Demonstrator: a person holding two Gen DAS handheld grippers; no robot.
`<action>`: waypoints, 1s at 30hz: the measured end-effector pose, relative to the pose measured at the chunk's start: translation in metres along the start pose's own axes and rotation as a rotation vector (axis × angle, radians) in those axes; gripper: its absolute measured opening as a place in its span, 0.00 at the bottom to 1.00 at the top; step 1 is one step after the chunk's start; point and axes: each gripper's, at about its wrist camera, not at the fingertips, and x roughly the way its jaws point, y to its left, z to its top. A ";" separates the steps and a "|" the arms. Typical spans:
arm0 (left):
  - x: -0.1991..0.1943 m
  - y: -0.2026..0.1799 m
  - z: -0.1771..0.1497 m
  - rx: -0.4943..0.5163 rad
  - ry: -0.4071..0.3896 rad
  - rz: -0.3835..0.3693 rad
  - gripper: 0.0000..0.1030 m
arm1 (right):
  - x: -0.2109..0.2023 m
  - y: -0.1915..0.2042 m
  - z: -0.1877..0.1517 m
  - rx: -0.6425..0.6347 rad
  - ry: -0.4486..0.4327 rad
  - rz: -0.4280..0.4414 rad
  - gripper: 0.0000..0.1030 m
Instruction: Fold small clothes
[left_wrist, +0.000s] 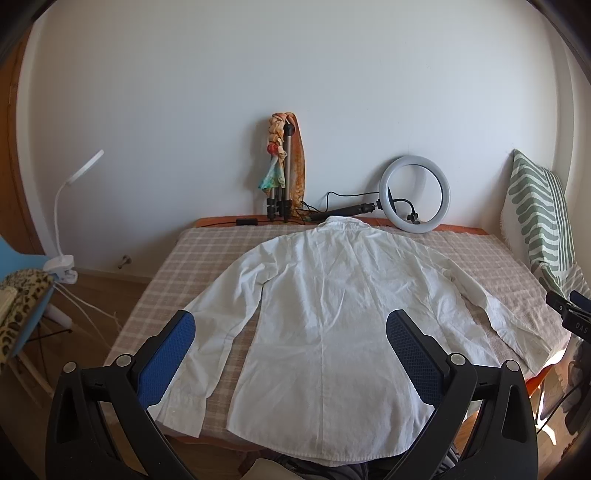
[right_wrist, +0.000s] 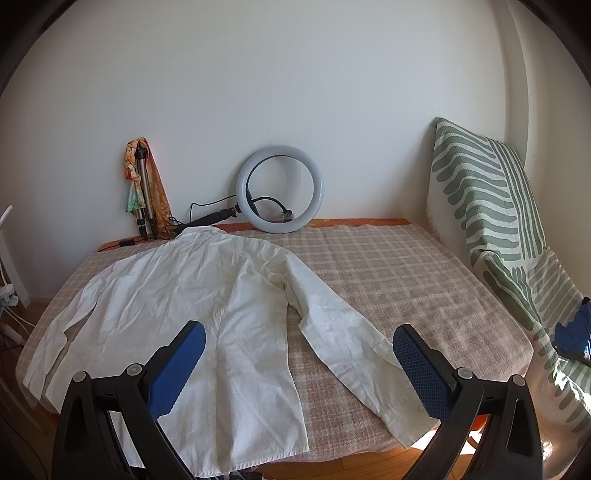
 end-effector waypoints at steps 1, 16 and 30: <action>0.000 0.000 0.000 0.000 -0.001 0.001 1.00 | 0.000 0.000 0.000 0.000 0.000 0.000 1.00; -0.003 0.000 0.002 0.003 -0.009 0.003 1.00 | -0.001 -0.001 -0.001 -0.001 -0.002 0.000 1.00; -0.003 -0.001 0.002 0.001 -0.012 0.004 1.00 | 0.001 0.003 0.000 -0.001 0.000 0.002 1.00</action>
